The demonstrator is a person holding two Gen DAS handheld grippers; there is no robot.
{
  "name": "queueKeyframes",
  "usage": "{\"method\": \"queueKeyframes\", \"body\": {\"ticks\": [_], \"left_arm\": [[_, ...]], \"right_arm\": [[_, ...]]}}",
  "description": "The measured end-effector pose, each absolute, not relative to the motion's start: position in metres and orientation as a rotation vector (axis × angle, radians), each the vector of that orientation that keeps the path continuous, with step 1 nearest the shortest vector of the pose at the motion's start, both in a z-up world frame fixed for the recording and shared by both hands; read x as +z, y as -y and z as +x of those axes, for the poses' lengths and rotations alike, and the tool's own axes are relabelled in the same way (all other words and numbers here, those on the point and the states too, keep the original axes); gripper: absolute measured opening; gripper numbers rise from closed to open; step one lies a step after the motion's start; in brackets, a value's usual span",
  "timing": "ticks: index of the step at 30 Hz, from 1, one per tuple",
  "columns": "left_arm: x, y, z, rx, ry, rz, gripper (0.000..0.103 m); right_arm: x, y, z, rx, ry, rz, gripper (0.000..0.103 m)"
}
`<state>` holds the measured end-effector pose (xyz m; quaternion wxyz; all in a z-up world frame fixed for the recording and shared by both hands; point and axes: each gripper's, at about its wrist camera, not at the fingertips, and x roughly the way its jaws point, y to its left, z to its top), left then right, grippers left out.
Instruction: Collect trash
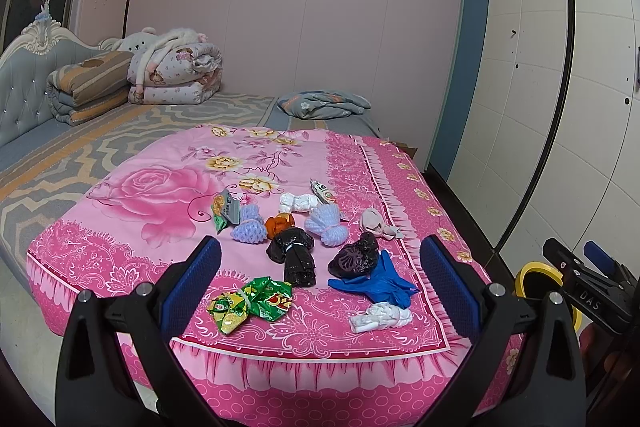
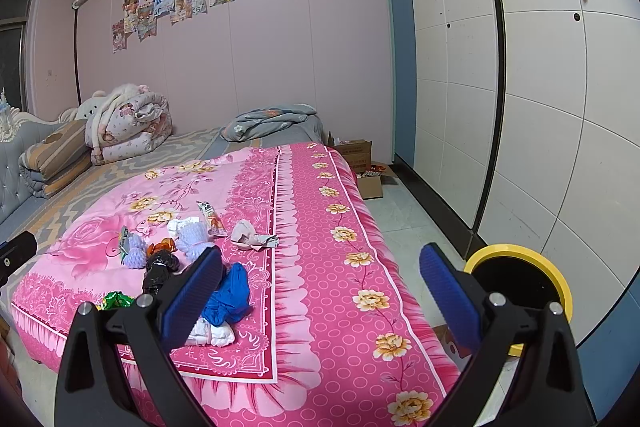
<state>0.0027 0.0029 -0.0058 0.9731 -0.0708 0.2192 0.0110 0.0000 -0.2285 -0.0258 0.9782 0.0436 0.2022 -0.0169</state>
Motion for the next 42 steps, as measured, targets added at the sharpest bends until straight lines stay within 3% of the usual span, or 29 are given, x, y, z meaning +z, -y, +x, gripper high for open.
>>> {"method": "queueKeyframes", "body": {"ticks": [42], "left_arm": [[-0.0006, -0.0047, 0.0059, 0.038, -0.432, -0.148, 0.096]], "right_arm": [[-0.0265, 0.224, 0.0032, -0.021, -0.423, 0.087, 0.096]]}}
